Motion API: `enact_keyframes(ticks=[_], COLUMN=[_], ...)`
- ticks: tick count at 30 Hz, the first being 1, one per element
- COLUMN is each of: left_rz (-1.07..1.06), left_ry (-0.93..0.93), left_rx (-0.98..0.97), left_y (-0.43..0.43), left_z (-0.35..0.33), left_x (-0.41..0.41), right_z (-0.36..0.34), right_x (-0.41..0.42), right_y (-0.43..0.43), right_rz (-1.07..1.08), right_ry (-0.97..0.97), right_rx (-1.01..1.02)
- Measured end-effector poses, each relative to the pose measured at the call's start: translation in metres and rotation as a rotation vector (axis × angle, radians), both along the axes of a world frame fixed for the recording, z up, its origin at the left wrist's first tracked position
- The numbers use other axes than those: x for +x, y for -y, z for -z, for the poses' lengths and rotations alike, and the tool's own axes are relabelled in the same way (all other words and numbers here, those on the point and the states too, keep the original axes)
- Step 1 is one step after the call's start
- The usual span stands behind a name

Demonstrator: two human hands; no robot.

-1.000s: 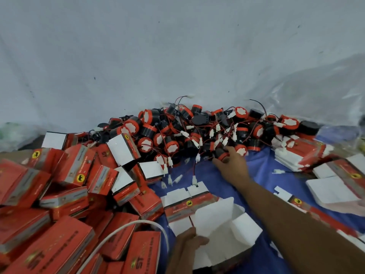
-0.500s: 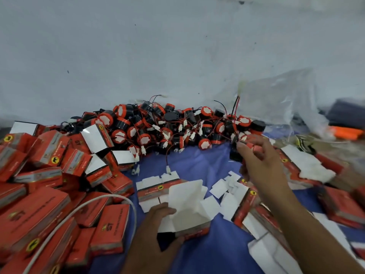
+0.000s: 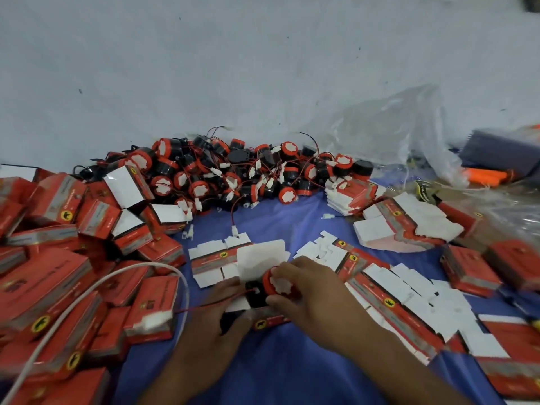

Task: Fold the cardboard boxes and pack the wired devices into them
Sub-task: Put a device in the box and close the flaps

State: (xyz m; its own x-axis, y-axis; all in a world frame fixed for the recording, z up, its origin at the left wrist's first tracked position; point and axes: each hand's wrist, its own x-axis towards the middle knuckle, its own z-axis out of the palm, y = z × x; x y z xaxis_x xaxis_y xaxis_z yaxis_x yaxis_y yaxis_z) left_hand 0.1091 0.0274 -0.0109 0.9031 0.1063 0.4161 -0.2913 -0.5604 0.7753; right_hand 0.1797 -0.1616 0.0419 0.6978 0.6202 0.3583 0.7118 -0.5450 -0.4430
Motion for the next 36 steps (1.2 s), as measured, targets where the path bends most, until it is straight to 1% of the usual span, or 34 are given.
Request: enact_keyframes(ticks=[3,6,9,12,14,16,18,20,21,23,25,27,29,30,31,32,34,36], left_rz=[-0.057,-0.139,-0.155,-0.179,-0.177,-0.136,-0.063,-0.008,0.007,0.027,0.061,0.128,0.164,0.14,0.089,0.022,-0.12,-0.247], left_ry=[0.0,0.046,0.101,0.096,0.09,0.077,0.023,-0.042,-0.067,-0.11,-0.171,-0.228,-0.294,-0.318,-0.328,-0.322,-0.294,-0.247], left_rx=[-0.069,-0.012,-0.003,-0.036,-0.047,-0.07,-0.08,-0.068,-0.052,-0.014,0.021,0.102,0.155,0.151,0.113,0.025,-0.264,-0.503], left_y=[0.003,0.002,0.004,0.006,0.006,0.008,0.013,0.014,0.014,0.01,0.006,0.003,0.003,0.003,0.005,0.008,0.018,0.024], left_z=[-0.003,-0.001,-0.002,-0.004,-0.005,-0.005,-0.006,-0.008,-0.008,-0.01,-0.013,-0.016,-0.019,-0.019,-0.019,-0.018,-0.014,-0.011], left_x=[-0.001,0.001,-0.001,-0.002,-0.001,0.0,0.001,0.002,0.003,0.005,0.005,0.006,0.005,0.005,0.004,0.003,0.001,0.003], right_z=[0.006,0.011,0.011,0.01,0.011,0.012,0.01,0.007,0.004,-0.004,-0.01,-0.01,-0.008,-0.006,-0.004,-0.002,0.004,0.012], right_x=[0.001,0.001,0.0,-0.002,-0.007,-0.014,-0.018,-0.016,-0.013,-0.008,-0.002,0.002,0.002,0.001,-0.001,-0.003,-0.008,-0.012], right_y=[0.0,-0.007,-0.011,-0.009,-0.011,-0.013,-0.014,-0.012,-0.012,-0.013,-0.014,-0.016,-0.019,-0.02,-0.021,-0.022,-0.022,-0.02], right_rz=[0.034,0.082,0.1,0.092,0.06,0.077,0.079,0.035,-0.011,-0.065,-0.056,-0.005,0.012,0.013,0.015,0.02,0.028,-0.014], right_ry=[0.012,0.054,0.075,0.12,0.136,0.111,0.124,0.151,0.127,-0.062,-0.26,-0.318,-0.302,-0.283,-0.272,-0.271,-0.256,-0.208], right_rx=[-0.019,-0.077,-0.137,-0.32,-0.382,-0.343,-0.316,-0.337,-0.313,-0.132,0.062,0.139,0.177,0.191,0.213,0.24,0.282,0.266])
